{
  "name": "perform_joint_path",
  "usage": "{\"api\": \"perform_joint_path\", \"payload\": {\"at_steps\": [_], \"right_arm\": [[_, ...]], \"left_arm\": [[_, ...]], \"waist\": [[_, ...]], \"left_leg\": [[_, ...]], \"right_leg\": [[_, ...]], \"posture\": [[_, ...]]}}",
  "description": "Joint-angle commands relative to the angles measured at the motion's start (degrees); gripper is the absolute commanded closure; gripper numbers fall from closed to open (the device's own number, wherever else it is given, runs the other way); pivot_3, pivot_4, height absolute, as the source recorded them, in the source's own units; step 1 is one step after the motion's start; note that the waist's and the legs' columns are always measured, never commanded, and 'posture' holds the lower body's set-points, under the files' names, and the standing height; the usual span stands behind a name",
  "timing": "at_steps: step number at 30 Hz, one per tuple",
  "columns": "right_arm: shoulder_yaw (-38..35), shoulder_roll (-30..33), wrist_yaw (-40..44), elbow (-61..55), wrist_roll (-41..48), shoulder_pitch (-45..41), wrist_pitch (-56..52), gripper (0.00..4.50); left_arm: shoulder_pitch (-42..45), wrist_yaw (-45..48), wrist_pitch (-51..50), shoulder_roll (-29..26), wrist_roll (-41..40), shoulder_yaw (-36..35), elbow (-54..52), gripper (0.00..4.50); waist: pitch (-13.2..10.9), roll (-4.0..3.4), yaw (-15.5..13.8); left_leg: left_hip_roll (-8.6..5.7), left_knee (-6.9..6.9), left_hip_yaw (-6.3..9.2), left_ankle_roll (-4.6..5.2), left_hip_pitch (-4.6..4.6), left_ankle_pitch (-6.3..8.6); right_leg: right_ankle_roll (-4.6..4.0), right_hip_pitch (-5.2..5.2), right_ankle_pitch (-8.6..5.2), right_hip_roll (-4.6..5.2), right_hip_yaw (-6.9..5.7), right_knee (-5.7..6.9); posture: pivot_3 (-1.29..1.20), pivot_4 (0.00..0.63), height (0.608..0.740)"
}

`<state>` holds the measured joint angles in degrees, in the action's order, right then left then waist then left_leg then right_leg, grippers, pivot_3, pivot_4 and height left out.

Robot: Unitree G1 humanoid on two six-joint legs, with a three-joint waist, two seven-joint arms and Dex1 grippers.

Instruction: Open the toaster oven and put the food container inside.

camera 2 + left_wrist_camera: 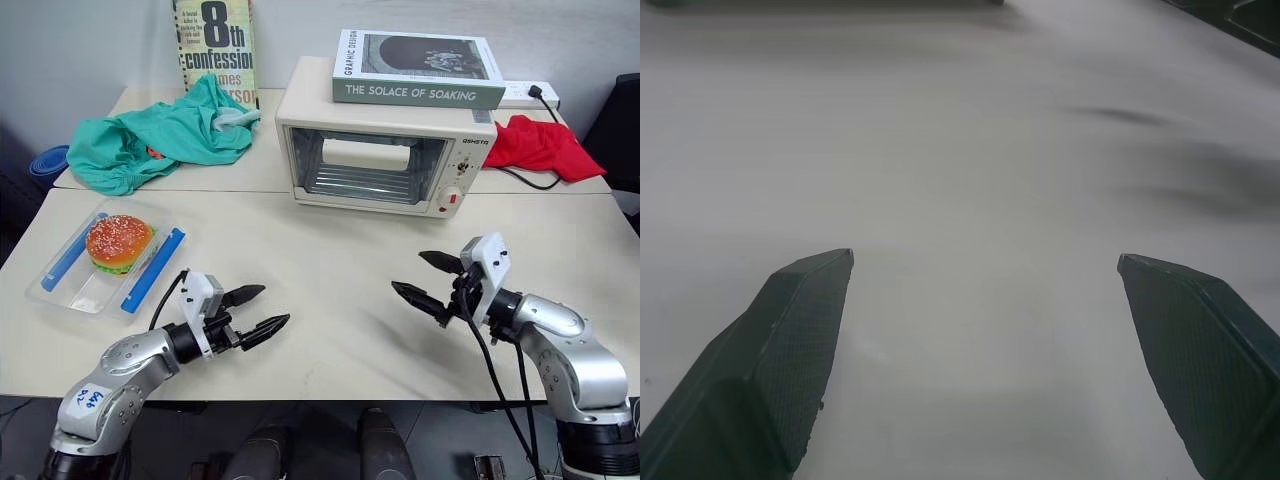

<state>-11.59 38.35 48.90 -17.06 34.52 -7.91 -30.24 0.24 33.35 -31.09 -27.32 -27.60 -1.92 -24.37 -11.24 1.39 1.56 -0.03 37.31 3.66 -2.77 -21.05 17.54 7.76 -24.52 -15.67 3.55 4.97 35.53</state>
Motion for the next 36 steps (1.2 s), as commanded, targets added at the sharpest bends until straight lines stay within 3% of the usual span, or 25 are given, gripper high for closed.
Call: {"api": "perform_joint_path", "payload": {"at_steps": [1, 12, 16, 19, 26, 31, 36], "right_arm": [[-0.81, 0.70, 0.33, -1.30, 0.64, -0.52, 0.30, 0.05], [-1.07, 0.22, -1.36, -0.48, 0.45, -1.40, -0.05, 0.05], [-2.03, -1.99, -4.16, -0.25, 3.24, -3.49, -2.35, 0.05], [-1.73, -3.44, -6.41, 1.77, 3.14, -6.88, -3.10, 0.05], [-0.05, -7.47, -9.79, 13.50, -0.51, -21.45, -0.61, 0.05], [1.37, -10.03, -11.39, 24.48, -5.73, -30.79, 4.37, 0.05], [2.28, -12.24, -10.35, 26.76, -6.01, -34.90, 5.18, 0.05]], "left_arm": [[0.47, 0.28, 1.78, 0.12, 0.01, -0.78, -1.31, 0.00], [1.75, -0.36, 0.41, 0.69, -0.91, -0.97, -1.28, 0.00], [4.46, 0.71, -2.82, 0.60, -6.27, -2.70, -3.40, 0.00], [7.29, 1.00, -5.08, -0.78, -7.65, -2.48, -4.64, 0.00], [17.28, 8.18, -7.68, -10.34, -12.82, -6.84, -4.14, 0.00], [27.25, 9.01, -9.58, -10.76, -16.00, -7.48, -0.98, 0.00], [31.34, 9.85, -8.36, -11.56, -13.43, -5.59, 1.03, 0.00]], "waist": [[0.00, 0.00, 0.01], [0.00, 0.00, 0.01], [0.00, 0.00, 0.04], [0.00, 0.00, 0.08], [0.00, 0.00, 0.22], [0.00, 0.00, 0.17], [0.00, 0.00, 0.53]], "left_leg": [[0.00, 0.00, 0.00, 0.00, 0.00, 0.00], [0.00, 0.00, 0.00, 0.00, 0.00, 0.00], [0.00, 0.01, 0.00, 0.00, 0.00, 0.00], [0.00, 0.03, 0.00, 0.00, 0.00, 0.00], [0.02, -0.01, 0.00, 0.00, 0.00, -0.01], [-0.01, 0.01, 0.00, -0.01, -0.14, 0.00], [0.01, -0.09, -0.02, -0.01, -0.15, 0.00]], "right_leg": [[0.00, 0.00, 0.00, 0.00, 0.00, 0.00], [0.00, 0.00, 0.00, 0.00, 0.00, 0.00], [0.00, 0.00, 0.00, -0.01, 0.00, 0.01], [0.01, 0.00, 0.01, -0.01, 0.00, 0.02], [-0.01, -0.05, 0.00, -0.03, -0.01, 0.07], [0.03, -0.08, 0.02, 0.01, -0.03, -0.05], [0.03, -0.13, 0.02, 0.01, -0.02, 0.00]], "posture": [[0.00, 0.150, 0.740], [0.00, 0.150, 0.740], [0.00, 0.150, 0.740], [0.00, 0.150, 0.740], [0.00, 0.150, 0.740], [0.00, 0.150, 0.740], [0.00, 0.150, 0.740]]}}
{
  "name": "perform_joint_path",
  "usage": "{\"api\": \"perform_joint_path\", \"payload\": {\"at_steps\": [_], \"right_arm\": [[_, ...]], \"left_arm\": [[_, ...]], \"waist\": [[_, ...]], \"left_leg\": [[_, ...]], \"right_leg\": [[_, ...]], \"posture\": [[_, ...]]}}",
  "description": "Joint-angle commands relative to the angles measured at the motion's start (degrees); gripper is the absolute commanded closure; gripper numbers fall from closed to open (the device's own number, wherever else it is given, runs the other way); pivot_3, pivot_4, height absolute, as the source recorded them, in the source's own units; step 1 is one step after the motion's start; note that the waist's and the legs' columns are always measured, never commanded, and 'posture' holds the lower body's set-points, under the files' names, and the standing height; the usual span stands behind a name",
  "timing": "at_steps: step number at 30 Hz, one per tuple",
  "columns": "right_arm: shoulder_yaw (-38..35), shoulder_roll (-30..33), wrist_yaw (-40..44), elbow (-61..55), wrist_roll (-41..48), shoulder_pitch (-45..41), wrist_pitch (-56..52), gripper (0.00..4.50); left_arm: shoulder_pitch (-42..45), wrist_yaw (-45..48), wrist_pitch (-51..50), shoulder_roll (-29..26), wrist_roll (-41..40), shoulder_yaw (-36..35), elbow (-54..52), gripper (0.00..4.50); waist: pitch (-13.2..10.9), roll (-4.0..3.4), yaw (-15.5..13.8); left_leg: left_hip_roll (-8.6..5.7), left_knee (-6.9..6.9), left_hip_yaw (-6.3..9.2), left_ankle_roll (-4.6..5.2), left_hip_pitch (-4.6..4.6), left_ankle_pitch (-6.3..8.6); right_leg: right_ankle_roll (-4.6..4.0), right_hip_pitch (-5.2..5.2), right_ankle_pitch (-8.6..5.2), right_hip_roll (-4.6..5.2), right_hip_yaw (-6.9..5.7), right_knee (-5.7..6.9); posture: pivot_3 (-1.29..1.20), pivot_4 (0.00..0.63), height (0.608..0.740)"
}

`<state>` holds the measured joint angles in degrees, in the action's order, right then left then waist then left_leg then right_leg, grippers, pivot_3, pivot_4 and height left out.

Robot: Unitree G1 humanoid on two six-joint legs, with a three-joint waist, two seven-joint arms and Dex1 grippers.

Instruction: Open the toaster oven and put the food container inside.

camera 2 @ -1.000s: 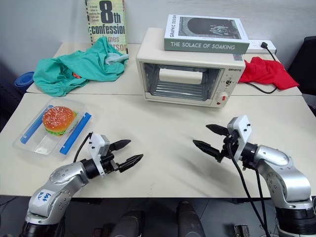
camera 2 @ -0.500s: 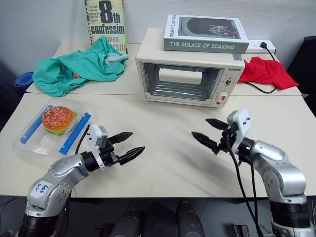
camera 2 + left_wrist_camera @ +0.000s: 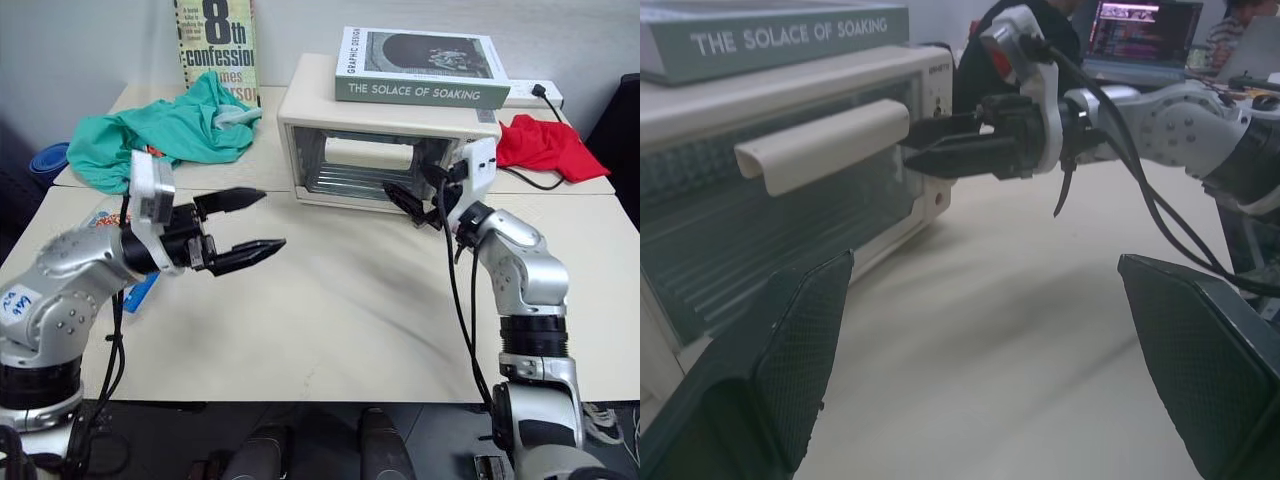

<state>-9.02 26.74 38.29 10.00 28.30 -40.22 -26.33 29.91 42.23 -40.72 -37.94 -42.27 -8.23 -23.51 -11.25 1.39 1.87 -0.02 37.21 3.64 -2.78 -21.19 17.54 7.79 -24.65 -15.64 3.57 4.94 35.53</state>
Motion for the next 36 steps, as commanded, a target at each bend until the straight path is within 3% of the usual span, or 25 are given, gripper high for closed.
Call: {"api": "perform_joint_path", "payload": {"at_steps": [1, 10, 15, 19, 23, 33, 36], "right_arm": [[-0.03, -0.99, 0.76, -0.98, 0.45, -2.96, 1.15, 0.05], [0.61, -0.80, 4.26, -12.48, 5.26, 0.48, -4.31, 0.05], [0.82, -0.37, 4.86, -18.67, 7.02, 4.83, -6.49, 0.05], [0.55, -1.25, 3.52, -21.91, 7.64, 8.68, -7.32, 0.05], [0.53, -2.14, 2.04, -23.85, 7.66, 11.53, -7.53, 0.00], [1.72, -4.22, -1.17, -27.70, 6.53, 18.99, -6.24, 0.00], [1.51, -4.41, -2.06, -28.36, 6.70, 19.97, -6.15, 0.00]], "left_arm": [[2.17, 1.10, 1.69, -1.33, 2.36, 1.42, 0.49, 0.00], [6.99, 0.97, 4.32, 0.64, 6.86, 4.00, 6.43, 0.00], [14.44, -2.28, 8.50, 3.90, 13.35, 5.70, 15.21, 0.00], [22.05, 0.77, 13.05, 5.61, 16.80, 7.80, 23.43, 0.00], [27.38, 5.11, 17.55, 5.86, 20.61, 10.39, 30.85, 1.23], [36.72, 20.01, 40.00, 2.82, 34.19, 17.76, 53.74, 4.36], [38.06, 21.33, 43.35, 4.10, 36.21, 18.46, 58.20, 4.45]], "waist": [[0.00, 0.00, 0.46], [0.00, 0.00, 1.13], [0.00, 0.00, 1.57], [0.00, 0.00, 1.49], [0.00, 0.00, 1.63], [0.00, 0.00, 1.24], [0.00, 0.00, 1.09]], "left_leg": [[0.01, 0.01, -0.05, 0.00, -0.01, 0.00], [0.03, 0.01, -0.02, -0.01, -0.01, 0.00], [0.04, -0.02, -0.07, 0.00, -0.01, 0.00], [0.05, -0.01, -0.14, 0.00, -0.02, -0.01], [0.04, 0.00, -0.26, -0.01, -0.02, -0.01], [0.02, 0.00, -0.34, 0.00, -0.05, -0.02], [-0.01, 0.04, -0.33, 0.01, -0.13, -0.02]], "right_leg": [[0.03, -0.02, 0.02, 0.01, 0.01, 0.05], [0.00, -0.11, 0.00, -0.01, 0.01, 0.08], [0.00, -0.16, 0.00, -0.02, 0.03, 0.08], [-0.01, -0.30, 0.00, -0.05, 0.07, 0.17], [-0.01, -0.37, 0.00, -0.04, 0.16, 0.22], [-0.02, -0.47, -0.01, -0.06, 0.23, 0.31], [0.00, -0.47, 0.00, -0.03, 0.22, 0.33]], "posture": [[0.00, 0.150, 0.740], [0.00, 0.150, 0.740], [0.00, 0.150, 0.740], [0.00, 0.150, 0.740], [0.00, 0.150, 0.740], [0.00, 0.150, 0.740], [0.00, 0.150, 0.740]]}}
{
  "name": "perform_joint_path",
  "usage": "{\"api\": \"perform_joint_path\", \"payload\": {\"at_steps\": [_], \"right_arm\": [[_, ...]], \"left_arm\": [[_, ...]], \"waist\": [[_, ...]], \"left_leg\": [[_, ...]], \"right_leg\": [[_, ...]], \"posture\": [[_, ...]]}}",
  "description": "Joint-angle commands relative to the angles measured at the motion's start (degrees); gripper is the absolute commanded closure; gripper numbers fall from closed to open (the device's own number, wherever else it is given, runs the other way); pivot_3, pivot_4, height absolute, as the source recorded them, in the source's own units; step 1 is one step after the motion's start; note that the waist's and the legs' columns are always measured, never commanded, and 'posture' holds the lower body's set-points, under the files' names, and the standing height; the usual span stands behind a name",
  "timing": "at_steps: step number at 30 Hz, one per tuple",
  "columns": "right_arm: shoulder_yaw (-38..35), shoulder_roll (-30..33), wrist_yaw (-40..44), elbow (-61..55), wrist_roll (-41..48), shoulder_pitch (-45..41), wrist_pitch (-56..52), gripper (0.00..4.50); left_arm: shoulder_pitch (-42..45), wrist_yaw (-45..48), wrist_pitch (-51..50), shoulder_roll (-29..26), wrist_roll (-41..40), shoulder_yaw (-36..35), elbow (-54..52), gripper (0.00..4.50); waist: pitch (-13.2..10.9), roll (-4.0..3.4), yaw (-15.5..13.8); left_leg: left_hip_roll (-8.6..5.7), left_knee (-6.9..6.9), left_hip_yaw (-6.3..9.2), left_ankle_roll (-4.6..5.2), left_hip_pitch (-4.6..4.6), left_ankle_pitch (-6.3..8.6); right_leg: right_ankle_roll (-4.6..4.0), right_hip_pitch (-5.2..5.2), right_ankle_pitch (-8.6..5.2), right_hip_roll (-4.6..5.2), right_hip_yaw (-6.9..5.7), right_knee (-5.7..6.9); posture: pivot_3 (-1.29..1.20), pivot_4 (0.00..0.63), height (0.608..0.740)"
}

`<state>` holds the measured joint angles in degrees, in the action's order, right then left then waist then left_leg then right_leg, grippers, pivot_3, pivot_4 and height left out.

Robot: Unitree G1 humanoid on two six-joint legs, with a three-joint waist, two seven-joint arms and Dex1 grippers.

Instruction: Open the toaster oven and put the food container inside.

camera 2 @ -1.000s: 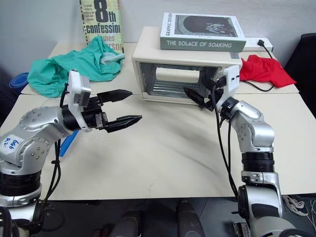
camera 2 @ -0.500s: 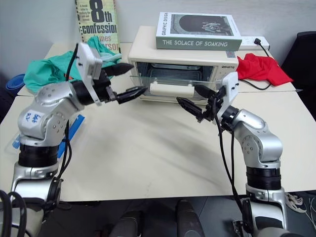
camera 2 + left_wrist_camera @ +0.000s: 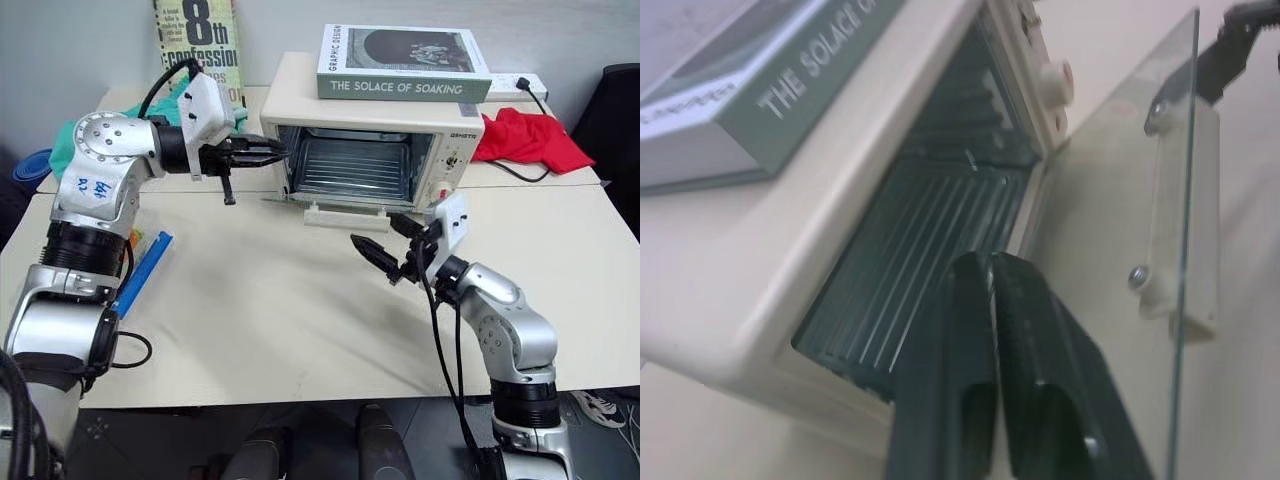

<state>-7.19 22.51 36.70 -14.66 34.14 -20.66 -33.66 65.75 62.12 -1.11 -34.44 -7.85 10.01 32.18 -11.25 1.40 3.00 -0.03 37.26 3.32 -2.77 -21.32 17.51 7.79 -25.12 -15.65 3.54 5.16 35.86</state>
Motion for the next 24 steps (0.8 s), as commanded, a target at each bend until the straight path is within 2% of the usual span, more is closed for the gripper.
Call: {"api": "perform_joint_path", "payload": {"at_steps": [1, 9, 15, 19, 24], "right_arm": [[-0.59, -0.31, -0.84, -4.01, 1.10, 0.65, 1.12, 0.00], [-2.95, 1.55, -3.08, -8.19, 1.79, 4.72, 0.00, 0.00], [-6.47, 6.94, -2.92, -17.23, 3.56, 16.62, -3.07, 0.00], [-10.67, 11.22, -0.55, -23.45, 10.80, 23.13, -6.53, 0.00], [-14.59, 15.58, 1.16, -27.22, 20.03, 24.26, -8.88, 0.00]], "left_arm": [[2.01, 2.77, 4.55, 1.02, 1.92, 0.49, 3.06, 4.45], [-2.56, 4.77, 6.93, 4.06, 3.87, 1.58, 2.05, 4.45], [-7.03, 5.34, 5.33, 4.39, 3.60, 1.23, -3.01, 4.45], [-10.28, 4.74, 4.98, 3.51, 4.99, 1.76, -4.98, 4.45], [-13.80, 1.02, 6.52, 3.71, 9.83, 3.81, -5.78, 4.45]], "waist": [[0.00, 0.00, -0.03], [0.00, 0.00, -0.08], [0.00, 0.00, -0.90], [0.00, 0.01, -1.26], [0.00, 0.01, -1.29]], "left_leg": [[0.00, 0.00, 0.01, 0.00, -0.02, 0.00], [0.00, -0.04, 0.04, 0.04, -0.14, 0.02], [0.00, 0.01, 0.06, 0.04, -0.19, 0.02], [0.00, 0.11, 0.05, 0.05, -0.15, 0.02], [0.02, 0.16, 0.13, 0.11, 0.26, -0.01]], "right_leg": [[0.00, 0.00, 0.00, 0.00, -0.01, 0.00], [0.02, -0.09, 0.01, 0.01, -0.03, 0.08], [0.02, -0.09, 0.01, 0.01, -0.03, 0.07], [0.02, -0.06, 0.01, 0.00, -0.01, 0.00], [0.02, 0.44, 0.01, -0.09, 0.00, -0.04]], "posture": [[0.00, 0.150, 0.740], [0.00, 0.150, 0.740], [0.00, 0.150, 0.740], [0.00, 0.150, 0.740], [0.00, 0.150, 0.740]]}}
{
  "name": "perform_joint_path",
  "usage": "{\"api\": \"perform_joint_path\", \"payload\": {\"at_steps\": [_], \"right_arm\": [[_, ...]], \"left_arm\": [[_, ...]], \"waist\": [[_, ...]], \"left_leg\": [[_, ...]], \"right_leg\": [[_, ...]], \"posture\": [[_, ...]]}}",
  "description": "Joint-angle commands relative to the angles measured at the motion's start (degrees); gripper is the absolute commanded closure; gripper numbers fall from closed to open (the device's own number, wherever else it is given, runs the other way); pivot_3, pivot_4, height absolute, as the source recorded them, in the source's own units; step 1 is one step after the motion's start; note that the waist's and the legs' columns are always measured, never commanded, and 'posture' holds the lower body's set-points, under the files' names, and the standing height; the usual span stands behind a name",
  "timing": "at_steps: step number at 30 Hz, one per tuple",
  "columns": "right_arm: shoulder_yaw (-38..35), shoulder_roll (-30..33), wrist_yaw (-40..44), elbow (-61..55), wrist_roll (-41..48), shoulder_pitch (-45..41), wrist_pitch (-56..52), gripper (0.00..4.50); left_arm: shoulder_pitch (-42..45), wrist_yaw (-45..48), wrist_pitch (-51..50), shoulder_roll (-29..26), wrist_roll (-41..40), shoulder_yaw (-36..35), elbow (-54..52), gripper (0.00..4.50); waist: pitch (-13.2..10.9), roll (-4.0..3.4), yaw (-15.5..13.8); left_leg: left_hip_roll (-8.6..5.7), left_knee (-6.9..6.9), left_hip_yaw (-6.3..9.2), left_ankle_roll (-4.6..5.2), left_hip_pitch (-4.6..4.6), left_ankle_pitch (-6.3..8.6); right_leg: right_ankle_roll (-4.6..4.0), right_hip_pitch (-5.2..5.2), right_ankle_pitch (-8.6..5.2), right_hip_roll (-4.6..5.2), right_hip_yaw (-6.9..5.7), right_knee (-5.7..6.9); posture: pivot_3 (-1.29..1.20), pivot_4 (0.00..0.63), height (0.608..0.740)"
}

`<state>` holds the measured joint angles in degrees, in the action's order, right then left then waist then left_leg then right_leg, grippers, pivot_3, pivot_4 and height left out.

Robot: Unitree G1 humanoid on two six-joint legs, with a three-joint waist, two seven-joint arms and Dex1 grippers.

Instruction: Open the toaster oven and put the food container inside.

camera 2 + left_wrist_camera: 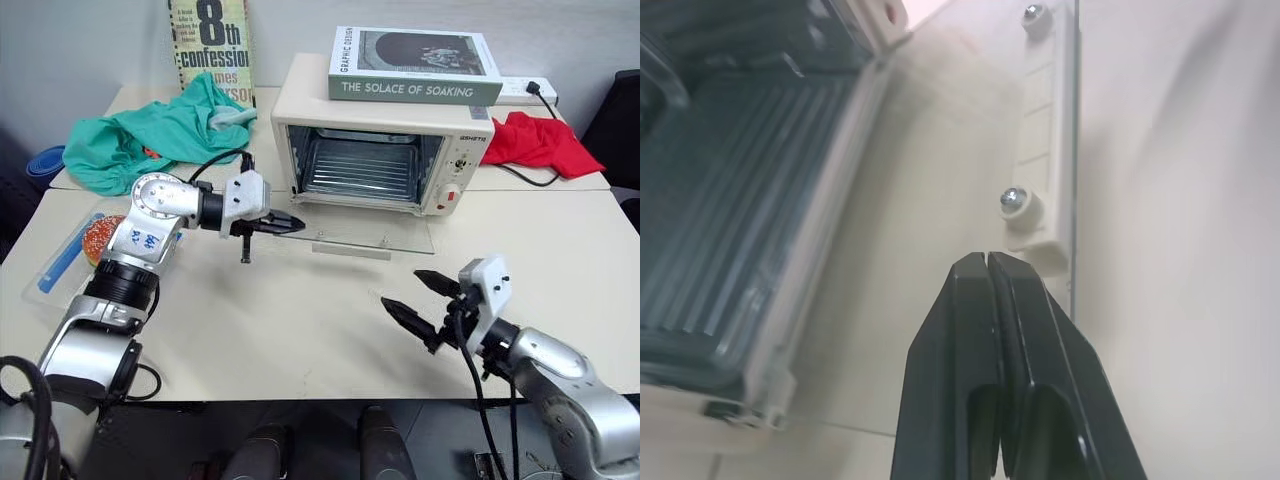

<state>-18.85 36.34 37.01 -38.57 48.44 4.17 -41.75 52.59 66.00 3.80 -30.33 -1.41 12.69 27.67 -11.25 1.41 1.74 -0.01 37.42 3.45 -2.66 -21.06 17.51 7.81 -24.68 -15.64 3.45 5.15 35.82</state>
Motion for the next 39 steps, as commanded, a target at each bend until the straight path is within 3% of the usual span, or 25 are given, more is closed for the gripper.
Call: {"api": "perform_joint_path", "payload": {"at_steps": [1, 5, 9, 13, 17, 21, 25, 29, 34, 39], "right_arm": [[-3.25, 2.31, 0.67, -3.49, 6.97, -0.91, -0.95, 0.00], [-5.15, 5.03, -0.81, -2.72, 13.03, -6.65, -1.34, 0.00], [-3.23, 7.67, 0.22, 0.02, 14.47, -12.63, -1.69, 0.00], [1.68, 9.28, 4.07, 4.93, 12.27, -19.63, -1.35, 0.00], [6.45, 8.92, 8.31, 10.44, 9.65, -25.83, -0.75, 0.00], [10.52, 8.22, 13.80, 14.83, 7.15, -30.36, 0.09, 0.00], [14.41, 6.73, 19.29, 20.13, 4.74, -35.20, 1.19, 0.00], [18.42, 4.28, 24.54, 25.73, 1.17, -40.73, 3.01, 0.00], [20.82, 1.21, 29.10, 30.97, -1.01, -45.81, 3.64, 0.00], [22.07, -1.11, 31.52, 32.96, -2.78, -47.67, 3.79, 0.00]], "left_arm": [[-0.94, -3.91, 2.47, -0.38, 4.67, 1.59, -0.93, 4.45], [-2.36, -9.60, -0.95, 1.50, 7.30, 1.65, -2.07, 4.45], [-7.30, -9.27, -2.19, -0.88, 8.07, 1.56, -9.48, 4.45], [-14.59, -11.13, -15.45, -5.09, 3.29, -6.66, -24.02, 4.45], [-24.14, -12.79, -40.10, -7.50, -8.75, -20.14, -44.12, 3.69], [-35.85, -13.88, -59.54, -9.24, -20.47, -37.04, -61.57, 2.46], [-49.40, -10.97, -70.67, -10.09, -30.90, -56.03, -73.47, 1.21], [-59.28, -12.54, -75.63, -7.88, -34.78, -70.86, -76.44, 0.03], [-68.23, -20.42, -73.25, -2.47, -30.91, -81.37, -71.68, 0.01], [-52.58, -36.81, -90.13, -0.56, -26.73, -85.65, -69.19, 0.01]], "waist": [[0.00, 0.00, -0.10], [-0.01, 0.02, -0.20], [-0.01, 0.02, -0.06], [-0.01, 0.02, 0.14], [-0.01, 0.03, 0.24], [-0.01, 0.03, -0.08], [-0.03, 0.05, 0.01], [-0.03, 0.06, 0.04], [-0.03, 0.07, 0.06], [0.00, 0.12, -0.37]], "left_leg": [[0.00, 0.03, 0.06, 0.00, 0.02, 0.00], [-0.02, 0.09, 0.15, 0.01, -0.11, -0.01], [-0.02, -0.01, 0.17, 0.02, -0.09, 0.00], [0.01, -0.02, 0.16, 0.01, -0.10, 0.00], [0.09, -0.02, 0.16, 0.02, -0.12, 0.00], [0.12, -0.04, 0.22, 0.03, -0.17, 0.02], [0.12, -0.04, 0.22, -0.01, -0.13, 0.04], [0.14, -0.02, 0.26, -0.01, 0.00, 0.04], [0.14, -0.05, 0.29, -0.07, 0.03, 0.07], [0.12, -0.01, 0.65, -0.13, -0.05, 0.09]], "right_leg": [[0.00, 0.07, 0.00, -0.01, -0.03, -0.04], [0.03, 0.06, 0.02, 0.01, -0.07, -0.09], [0.03, 0.05, 0.02, 0.03, -0.09, -0.12], [0.03, 0.01, 0.02, 0.03, -0.10, -0.15], [-0.01, -0.06, 0.00, 0.03, -0.13, -0.06], [-0.02, -0.05, -0.01, 0.05, -0.21, -0.13], [-0.05, 0.01, -0.03, 0.08, -0.26, -0.20], [-0.16, 0.08, -0.08, 0.06, -0.33, -0.17], [-0.23, 0.12, -0.12, 0.07, -0.41, -0.23], [-0.26, 0.22, -0.13, 0.11, -0.81, -0.23]], "posture": [[0.00, 0.150, 0.740], [0.00, 0.150, 0.740], [0.00, 0.150, 0.740], [0.00, 0.150, 0.740], [0.00, 0.150, 0.740], [0.00, 0.150, 0.740], [0.00, 0.150, 0.740], [0.00, 0.150, 0.740], [0.00, 0.150, 0.740], [0.00, 0.150, 0.740]]}}
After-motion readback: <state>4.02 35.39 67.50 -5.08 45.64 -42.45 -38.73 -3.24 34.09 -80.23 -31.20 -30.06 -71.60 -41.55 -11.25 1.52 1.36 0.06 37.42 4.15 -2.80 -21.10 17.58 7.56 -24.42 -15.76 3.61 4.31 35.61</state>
